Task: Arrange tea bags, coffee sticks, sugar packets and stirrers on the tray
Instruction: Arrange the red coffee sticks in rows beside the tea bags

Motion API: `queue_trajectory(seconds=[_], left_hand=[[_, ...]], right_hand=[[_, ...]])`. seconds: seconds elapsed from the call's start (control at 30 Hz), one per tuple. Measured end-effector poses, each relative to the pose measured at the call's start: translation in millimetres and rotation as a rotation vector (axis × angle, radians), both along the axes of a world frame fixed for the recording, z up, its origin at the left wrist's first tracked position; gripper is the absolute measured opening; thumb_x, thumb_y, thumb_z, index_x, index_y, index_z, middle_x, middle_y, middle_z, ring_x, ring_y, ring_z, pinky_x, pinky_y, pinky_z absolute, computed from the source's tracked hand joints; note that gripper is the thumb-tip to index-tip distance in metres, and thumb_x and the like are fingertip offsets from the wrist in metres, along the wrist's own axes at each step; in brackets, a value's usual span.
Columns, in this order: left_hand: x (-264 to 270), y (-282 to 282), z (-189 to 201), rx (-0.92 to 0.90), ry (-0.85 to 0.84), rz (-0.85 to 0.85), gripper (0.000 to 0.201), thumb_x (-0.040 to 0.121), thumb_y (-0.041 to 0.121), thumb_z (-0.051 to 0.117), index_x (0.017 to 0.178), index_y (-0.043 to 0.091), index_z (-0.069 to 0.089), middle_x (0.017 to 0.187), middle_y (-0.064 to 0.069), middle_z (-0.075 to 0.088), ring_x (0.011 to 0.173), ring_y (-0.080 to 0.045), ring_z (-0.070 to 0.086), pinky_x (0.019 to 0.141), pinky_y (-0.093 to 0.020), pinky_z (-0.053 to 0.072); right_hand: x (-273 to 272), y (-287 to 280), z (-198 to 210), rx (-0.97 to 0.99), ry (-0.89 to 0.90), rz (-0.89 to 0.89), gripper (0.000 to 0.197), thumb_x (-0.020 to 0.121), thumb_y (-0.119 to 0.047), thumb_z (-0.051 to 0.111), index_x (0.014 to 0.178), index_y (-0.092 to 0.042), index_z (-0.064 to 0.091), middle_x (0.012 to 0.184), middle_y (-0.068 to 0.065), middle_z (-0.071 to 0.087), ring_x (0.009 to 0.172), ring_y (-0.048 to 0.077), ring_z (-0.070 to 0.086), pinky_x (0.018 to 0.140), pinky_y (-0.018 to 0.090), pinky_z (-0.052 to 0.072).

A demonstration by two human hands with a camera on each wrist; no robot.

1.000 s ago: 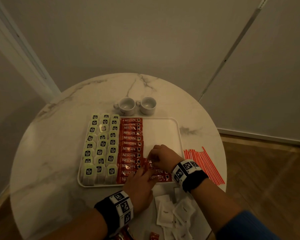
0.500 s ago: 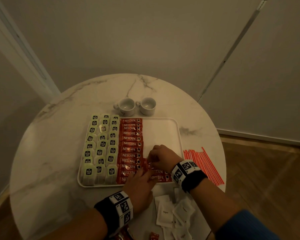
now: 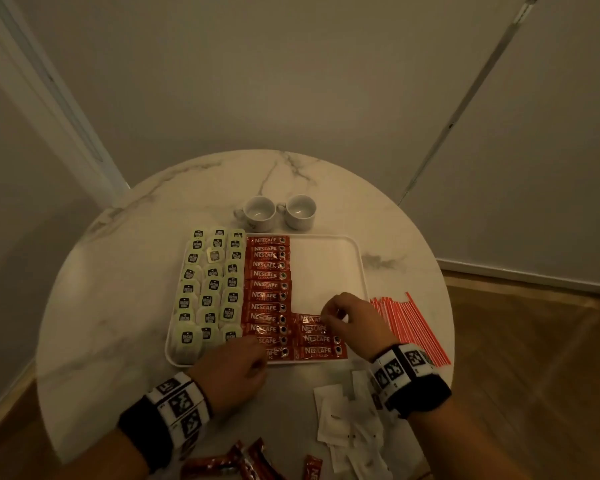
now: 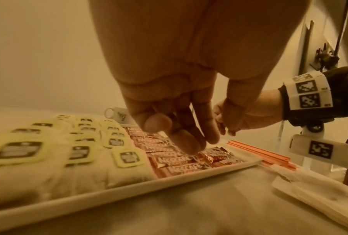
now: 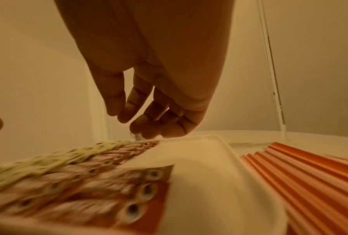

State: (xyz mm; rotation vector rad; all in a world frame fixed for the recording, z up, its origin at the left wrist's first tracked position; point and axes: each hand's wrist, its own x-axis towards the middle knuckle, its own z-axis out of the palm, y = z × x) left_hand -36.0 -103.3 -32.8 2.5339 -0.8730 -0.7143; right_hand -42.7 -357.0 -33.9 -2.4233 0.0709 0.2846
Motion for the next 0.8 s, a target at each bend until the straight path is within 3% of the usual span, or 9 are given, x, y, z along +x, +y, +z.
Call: queue_trajectory(seconds=[0.07, 0.13, 0.23, 0.33, 0.4, 0.5, 0.63, 0.73, 0.8], left_hand=[[-10.7, 18.4, 3.9, 0.076, 0.05, -0.094, 0.01, 0.091, 0.041, 0.049, 0.093, 0.031, 0.047, 0.099, 0.013, 0.047, 0.088, -0.005, 0.045, 0.074, -0.012, 0.036], [-22.1, 35.1, 3.2, 0.195, 0.039, -0.174, 0.028, 0.084, 0.053, 0.051, 0.097, 0.029, 0.047, 0.101, 0.012, 0.046, 0.087, -0.006, 0.043, 0.071, -0.014, 0.033], [-35.8, 50.0, -2.5, 0.355, 0.017, -0.23, 0.064, 0.071, 0.071, 0.054, 0.116, 0.027, 0.042, 0.12, 0.007, 0.044, 0.105, -0.013, 0.045, 0.087, -0.028, 0.038], [-46.9, 60.4, -8.4, 0.445, 0.023, -0.274, 0.093, 0.067, 0.067, 0.066, 0.139, 0.024, 0.026, 0.145, 0.0, 0.028, 0.13, -0.021, 0.032, 0.106, -0.041, 0.033], [-55.2, 65.6, -12.2, 0.491, 0.033, -0.314, 0.106, 0.065, 0.062, 0.071, 0.146, 0.021, 0.017, 0.149, -0.004, 0.021, 0.134, -0.025, 0.026, 0.111, -0.044, 0.027], [-68.1, 71.6, -23.5, 0.42, -0.019, -0.35, 0.089, 0.071, 0.057, 0.067, 0.141, 0.019, 0.026, 0.143, -0.005, 0.028, 0.126, -0.024, 0.034, 0.106, -0.039, 0.033], [-78.5, 73.9, -30.9, 0.326, -0.066, -0.346, 0.043, 0.085, 0.033, 0.048, 0.125, 0.016, 0.042, 0.134, -0.008, 0.039, 0.12, -0.027, 0.042, 0.098, -0.035, 0.035], [-78.7, 68.7, -33.9, 0.389, -0.063, -0.346, 0.036, 0.089, 0.022, 0.043, 0.122, 0.011, 0.046, 0.135, -0.012, 0.041, 0.119, -0.029, 0.043, 0.098, -0.034, 0.035], [-76.3, 64.7, -36.9, 0.421, -0.047, -0.327, 0.04, 0.089, 0.022, 0.046, 0.127, 0.01, 0.044, 0.136, -0.012, 0.042, 0.12, -0.029, 0.044, 0.099, -0.034, 0.035]], right_hand=[[-16.2, 16.9, -0.3, -0.009, 0.01, 0.041, 0.004, 0.091, -0.024, 0.062, 0.09, -0.021, 0.063, 0.092, -0.007, 0.059, 0.081, 0.006, 0.054, 0.076, 0.019, 0.046], [-33.5, 38.3, -0.5, -0.022, 0.024, 0.164, 0.007, 0.09, -0.027, 0.061, 0.093, -0.021, 0.063, 0.094, -0.01, 0.057, 0.083, 0.004, 0.051, 0.077, 0.018, 0.043], [-60.7, 72.5, 0.4, -0.116, 0.176, 0.443, 0.023, 0.089, -0.039, 0.06, 0.102, -0.02, 0.062, 0.104, -0.005, 0.058, 0.094, 0.011, 0.053, 0.085, 0.026, 0.046], [-82.7, 99.1, -4.6, -0.385, 0.178, 0.744, 0.045, 0.087, -0.046, 0.061, 0.109, -0.008, 0.059, 0.109, 0.013, 0.058, 0.099, 0.031, 0.054, 0.082, 0.041, 0.044], [-96.9, 106.8, -14.4, -0.448, 0.112, 0.87, 0.049, 0.089, -0.041, 0.059, 0.12, -0.004, 0.051, 0.116, 0.019, 0.053, 0.103, 0.038, 0.05, 0.082, 0.046, 0.042], [-115.7, 101.1, -22.6, -0.473, 0.035, 1.007, 0.044, 0.091, -0.032, 0.051, 0.128, -0.009, 0.046, 0.123, 0.017, 0.051, 0.106, 0.037, 0.05, 0.082, 0.048, 0.046], [-135.4, 87.0, -34.1, -0.548, -0.007, 1.072, 0.044, 0.079, -0.045, 0.063, 0.115, -0.027, 0.046, 0.108, -0.001, 0.061, 0.089, 0.018, 0.061, 0.066, 0.031, 0.054], [-134.4, 85.9, -34.4, -0.494, 0.027, 1.086, 0.048, 0.085, -0.027, 0.064, 0.127, -0.019, 0.042, 0.124, 0.013, 0.049, 0.104, 0.034, 0.052, 0.081, 0.047, 0.049], [-130.3, 87.4, -31.9, -0.507, 0.017, 1.064, 0.052, 0.084, -0.02, 0.067, 0.13, -0.018, 0.043, 0.124, 0.016, 0.047, 0.105, 0.036, 0.049, 0.084, 0.049, 0.045]])
